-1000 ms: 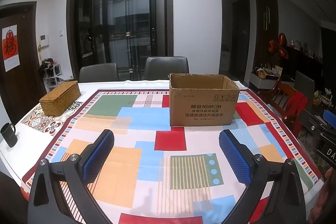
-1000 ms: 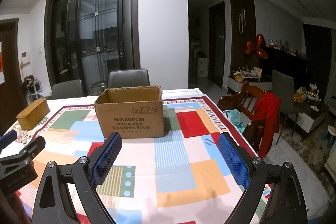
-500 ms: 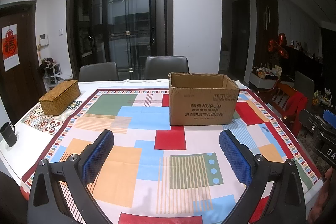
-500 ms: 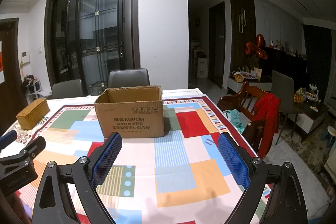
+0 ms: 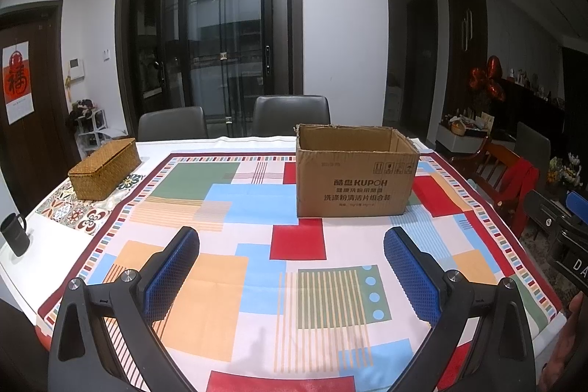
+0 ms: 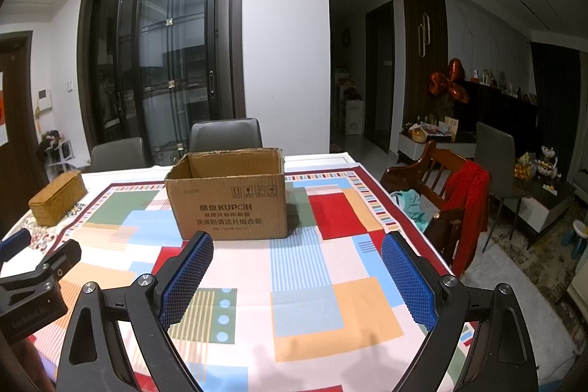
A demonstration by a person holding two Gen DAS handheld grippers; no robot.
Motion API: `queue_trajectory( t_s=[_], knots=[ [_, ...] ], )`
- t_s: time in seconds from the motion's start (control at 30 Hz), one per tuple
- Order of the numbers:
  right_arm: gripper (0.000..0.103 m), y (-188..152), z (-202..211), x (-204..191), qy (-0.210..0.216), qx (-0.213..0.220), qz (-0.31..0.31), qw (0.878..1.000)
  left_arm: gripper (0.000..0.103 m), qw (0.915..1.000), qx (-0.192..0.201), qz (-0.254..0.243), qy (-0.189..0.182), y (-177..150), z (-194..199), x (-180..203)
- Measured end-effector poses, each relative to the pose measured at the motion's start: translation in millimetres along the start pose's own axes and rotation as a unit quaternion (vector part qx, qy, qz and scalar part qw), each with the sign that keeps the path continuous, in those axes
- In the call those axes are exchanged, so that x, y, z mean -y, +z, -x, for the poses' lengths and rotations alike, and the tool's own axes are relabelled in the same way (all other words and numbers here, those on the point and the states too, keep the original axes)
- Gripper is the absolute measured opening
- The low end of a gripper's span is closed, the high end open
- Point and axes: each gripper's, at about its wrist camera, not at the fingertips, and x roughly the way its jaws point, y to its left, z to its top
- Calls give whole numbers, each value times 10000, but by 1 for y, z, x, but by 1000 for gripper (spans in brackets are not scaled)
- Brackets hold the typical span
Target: Organize snacks
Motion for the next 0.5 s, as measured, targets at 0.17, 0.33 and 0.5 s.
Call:
queue_trajectory(
  t_s=[0.17, 0.33, 0.5],
  knots=[
    [94, 0, 0, 0, 3, -3, -1, 10000, 102, 10000, -6, -1, 1, 0, 0, 0],
    [94, 0, 0, 0, 3, -1, 7, 10000, 102, 10000, -9, -1, -2, 1, 0, 0],
    [94, -1, 0, 0, -2, -9, -3, 10000, 102, 10000, -7, 0, -2, -1, 0, 0]
  ],
)
